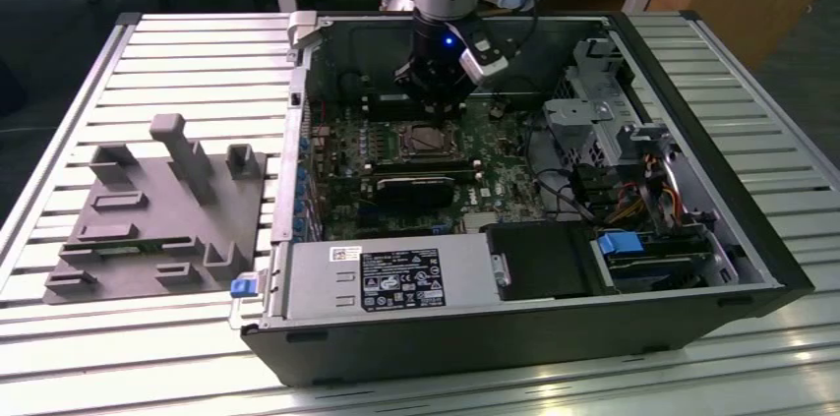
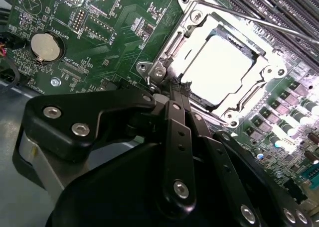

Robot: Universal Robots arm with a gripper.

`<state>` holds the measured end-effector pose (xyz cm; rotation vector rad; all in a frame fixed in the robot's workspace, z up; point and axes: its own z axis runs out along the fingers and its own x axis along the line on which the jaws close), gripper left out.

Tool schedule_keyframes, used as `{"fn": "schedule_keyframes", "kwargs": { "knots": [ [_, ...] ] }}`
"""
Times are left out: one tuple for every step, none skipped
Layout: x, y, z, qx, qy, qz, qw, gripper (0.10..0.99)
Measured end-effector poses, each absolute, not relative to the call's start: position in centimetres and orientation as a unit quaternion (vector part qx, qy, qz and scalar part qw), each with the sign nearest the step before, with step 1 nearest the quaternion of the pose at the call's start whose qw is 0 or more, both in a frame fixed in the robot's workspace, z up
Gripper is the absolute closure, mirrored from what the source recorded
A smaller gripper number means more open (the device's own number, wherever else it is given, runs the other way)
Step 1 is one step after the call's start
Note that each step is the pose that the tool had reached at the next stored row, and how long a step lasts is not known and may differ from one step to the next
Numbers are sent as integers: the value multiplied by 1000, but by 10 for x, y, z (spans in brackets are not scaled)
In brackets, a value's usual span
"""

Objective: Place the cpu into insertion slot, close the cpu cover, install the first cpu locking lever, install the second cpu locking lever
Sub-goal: 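Install the first cpu locking lever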

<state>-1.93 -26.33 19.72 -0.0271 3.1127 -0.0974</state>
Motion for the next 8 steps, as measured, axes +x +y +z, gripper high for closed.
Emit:
{"fn": "schedule_keyframes", "kwargs": {
  "knots": [
    [-19,-263,197,-9,999,-29,14,980],
    [-19,-263,197,-9,999,-27,14,980],
    [-19,-263,197,-9,1000,-25,14,980],
    [-19,-263,197,-9,1000,-23,14,980],
    [-19,-263,197,-9,1000,-21,14,980],
    [-19,-263,197,-9,1000,-20,14,980],
    [-19,-263,197,-9,1000,-18,14,980],
    [-19,-263,197,-9,1000,-15,14,980]
  ]
}}
